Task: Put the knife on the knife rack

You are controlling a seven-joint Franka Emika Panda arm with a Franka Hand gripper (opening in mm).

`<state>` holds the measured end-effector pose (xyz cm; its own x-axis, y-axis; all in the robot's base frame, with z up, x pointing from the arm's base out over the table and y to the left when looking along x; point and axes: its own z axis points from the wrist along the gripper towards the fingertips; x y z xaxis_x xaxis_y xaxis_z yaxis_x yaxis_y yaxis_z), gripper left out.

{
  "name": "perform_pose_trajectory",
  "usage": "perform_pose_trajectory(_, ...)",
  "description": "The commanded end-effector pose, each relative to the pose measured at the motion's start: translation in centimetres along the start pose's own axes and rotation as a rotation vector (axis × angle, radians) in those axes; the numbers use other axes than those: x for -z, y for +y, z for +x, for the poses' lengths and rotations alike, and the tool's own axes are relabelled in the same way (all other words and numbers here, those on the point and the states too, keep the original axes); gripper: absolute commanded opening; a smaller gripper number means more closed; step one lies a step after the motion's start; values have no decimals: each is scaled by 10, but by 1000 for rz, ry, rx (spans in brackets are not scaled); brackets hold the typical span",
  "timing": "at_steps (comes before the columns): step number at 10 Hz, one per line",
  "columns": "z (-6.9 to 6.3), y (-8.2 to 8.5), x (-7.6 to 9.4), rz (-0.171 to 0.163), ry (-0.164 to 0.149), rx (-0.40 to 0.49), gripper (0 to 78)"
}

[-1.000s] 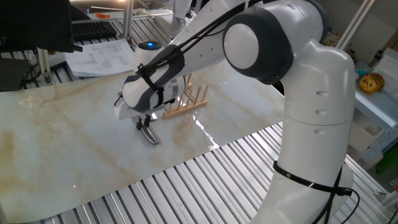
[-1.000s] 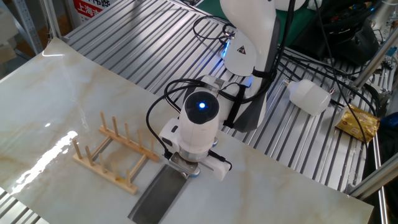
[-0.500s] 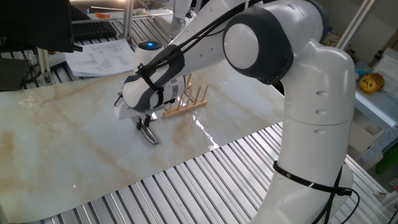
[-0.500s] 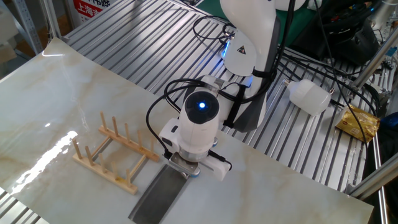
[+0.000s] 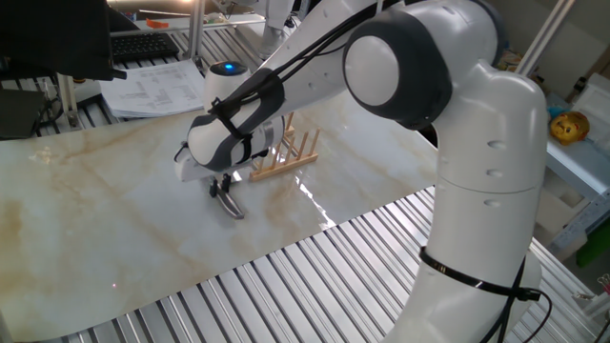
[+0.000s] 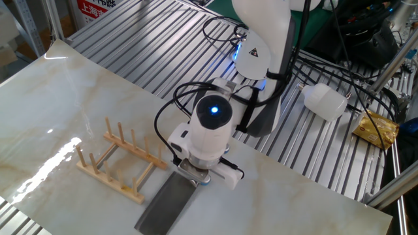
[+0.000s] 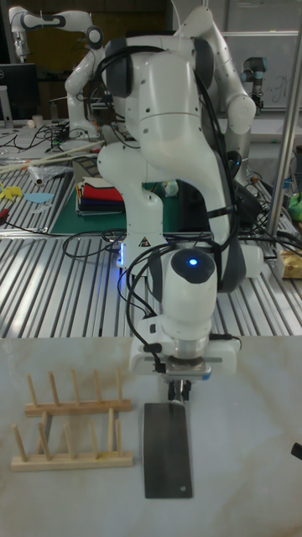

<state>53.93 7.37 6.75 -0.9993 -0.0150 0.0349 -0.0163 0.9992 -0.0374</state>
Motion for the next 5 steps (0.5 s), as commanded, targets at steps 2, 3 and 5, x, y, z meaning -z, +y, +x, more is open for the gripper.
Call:
perform_pose_trajectory(2, -1, -2, 17, 19, -12, -39, 17)
perform_pose_trajectory(3, -1, -2, 23, 17, -15, -53, 17)
perform_pose_trajectory(5, 0, -4, 33, 2, -24, -93, 17)
